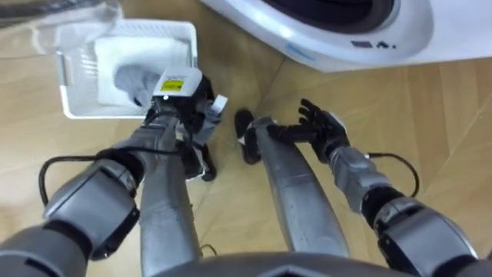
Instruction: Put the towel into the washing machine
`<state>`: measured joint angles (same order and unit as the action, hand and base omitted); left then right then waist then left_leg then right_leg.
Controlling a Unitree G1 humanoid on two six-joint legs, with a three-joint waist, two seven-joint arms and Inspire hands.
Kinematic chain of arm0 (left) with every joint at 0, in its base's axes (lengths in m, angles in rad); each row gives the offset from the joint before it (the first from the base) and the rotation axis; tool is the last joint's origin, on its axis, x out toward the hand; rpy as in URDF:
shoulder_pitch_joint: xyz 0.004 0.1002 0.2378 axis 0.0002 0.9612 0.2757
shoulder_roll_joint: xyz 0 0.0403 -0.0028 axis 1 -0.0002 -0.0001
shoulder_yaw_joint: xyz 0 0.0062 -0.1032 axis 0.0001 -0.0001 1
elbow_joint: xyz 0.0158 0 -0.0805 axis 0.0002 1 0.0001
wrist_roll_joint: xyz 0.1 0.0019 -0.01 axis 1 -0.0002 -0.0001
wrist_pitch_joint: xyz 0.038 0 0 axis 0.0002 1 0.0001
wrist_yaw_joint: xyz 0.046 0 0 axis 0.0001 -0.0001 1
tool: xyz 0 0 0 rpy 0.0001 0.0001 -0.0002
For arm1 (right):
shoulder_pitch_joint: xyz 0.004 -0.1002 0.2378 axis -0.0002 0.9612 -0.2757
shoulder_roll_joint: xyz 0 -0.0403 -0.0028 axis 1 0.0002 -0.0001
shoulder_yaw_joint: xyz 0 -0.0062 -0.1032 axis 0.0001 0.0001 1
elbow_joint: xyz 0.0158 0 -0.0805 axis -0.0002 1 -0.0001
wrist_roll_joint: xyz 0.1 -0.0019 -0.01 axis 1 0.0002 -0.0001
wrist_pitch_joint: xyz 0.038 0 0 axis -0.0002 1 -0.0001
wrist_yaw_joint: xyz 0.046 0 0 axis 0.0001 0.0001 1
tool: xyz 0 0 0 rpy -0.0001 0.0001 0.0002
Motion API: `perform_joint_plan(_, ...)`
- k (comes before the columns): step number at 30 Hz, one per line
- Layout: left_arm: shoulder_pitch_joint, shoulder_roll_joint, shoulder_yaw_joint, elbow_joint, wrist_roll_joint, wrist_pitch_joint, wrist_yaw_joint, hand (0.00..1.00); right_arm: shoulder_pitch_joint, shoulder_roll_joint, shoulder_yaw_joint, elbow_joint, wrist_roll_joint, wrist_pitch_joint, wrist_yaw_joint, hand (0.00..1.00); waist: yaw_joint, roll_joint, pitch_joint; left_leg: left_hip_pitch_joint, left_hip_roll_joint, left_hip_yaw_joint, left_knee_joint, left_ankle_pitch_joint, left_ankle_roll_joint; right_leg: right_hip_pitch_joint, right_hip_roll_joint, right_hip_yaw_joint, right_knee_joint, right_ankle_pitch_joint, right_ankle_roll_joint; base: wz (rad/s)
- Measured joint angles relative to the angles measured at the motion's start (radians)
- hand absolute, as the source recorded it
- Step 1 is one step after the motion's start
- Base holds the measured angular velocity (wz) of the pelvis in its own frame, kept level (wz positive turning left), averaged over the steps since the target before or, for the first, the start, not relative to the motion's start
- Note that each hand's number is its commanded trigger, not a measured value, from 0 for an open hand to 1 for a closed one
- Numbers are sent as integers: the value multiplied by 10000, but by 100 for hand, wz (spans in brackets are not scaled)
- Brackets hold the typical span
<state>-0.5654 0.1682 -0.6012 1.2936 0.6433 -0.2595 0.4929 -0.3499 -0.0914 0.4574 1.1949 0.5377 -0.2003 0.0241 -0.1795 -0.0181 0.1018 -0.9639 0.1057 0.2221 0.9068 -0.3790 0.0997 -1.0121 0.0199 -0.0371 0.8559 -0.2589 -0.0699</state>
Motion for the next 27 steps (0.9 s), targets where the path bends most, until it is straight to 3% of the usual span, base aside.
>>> perform_joint_plan(6, 385, 41, 811, -896, -1428, -498, 231, 100, 38, -27, -103, 37, -760, -214, -162, 0, 299, 40, -24, 1221, 4, 186, -771, 37, -47, 1165, -90, -196, -771, 76, -2, -7)
perform_joint_plan(10, 729, -108, 922, -2048, -3164, -659, 20, 100, 121, -195, -207, -298, -1127, -269, -144, 0, 594, 74, -63, 1745, -65, 194, -1078, 85, -50, 1708, -215, -395, -1053, 75, -1, 6)
perform_joint_plan(12, 947, -198, 960, -2491, -4214, -680, -415, 100, 209, -198, -210, -477, -1437, -308, -119, 0, 658, 63, -132, 1992, -160, 221, -1274, 169, -39, 1931, -340, -514, -1152, 75, 0, 5)
perform_joint_plan(14, 1289, -389, 959, -2792, -5492, -716, -1171, 100, 362, -197, -208, -677, -1555, -289, 50, 0, 825, 55, -213, 2389, -179, 277, -1479, 183, -40, 2317, -343, -508, -1337, 76, 3, -4)
perform_joint_plan(15, 1419, -421, 969, -2844, -5823, -715, -1395, 100, 393, -186, -207, -721, -1563, -280, 119, 0, 847, 68, -289, 2463, -184, 268, -1513, 187, -46, 2396, -340, -515, -1390, 76, 4, 4)
perform_joint_plan(16, 1671, -452, 939, -2976, -6602, -713, -1909, 100, 517, -162, -205, -810, -1615, -277, 202, 0, 868, 44, -426, 2589, -220, 253, -1642, 204, -49, 2515, -353, -520, -1467, 79, 9, 7)
perform_joint_plan(17, 1887, -480, 858, -3093, -7467, -710, -2426, 100, 572, -149, -194, -827, -1627, -275, 243, 0, 885, -17, -473, 2775, -323, 242, -1818, 283, -45, 2646, -423, -511, -1502, 77, 19, 10)
perform_joint_plan(21, 2329, -481, 660, -3457, -10142, -657, -4074, 100, 588, -176, -186, -810, -1637, -250, 391, 0, 972, -1, -499, 2892, -335, 175, -1949, 383, -31, 2862, -445, -631, -1708, 170, 30, 8)
perform_joint_plan(27, 2581, -421, 495, -3533, -12413, -194, -5981, 100, 657, -144, -210, -809, -1709, -162, 681, 0, 1031, -5, -498, 2951, -337, 112, -1977, 405, -17, 2993, -444, -695, -1830, 232, 52, 1)
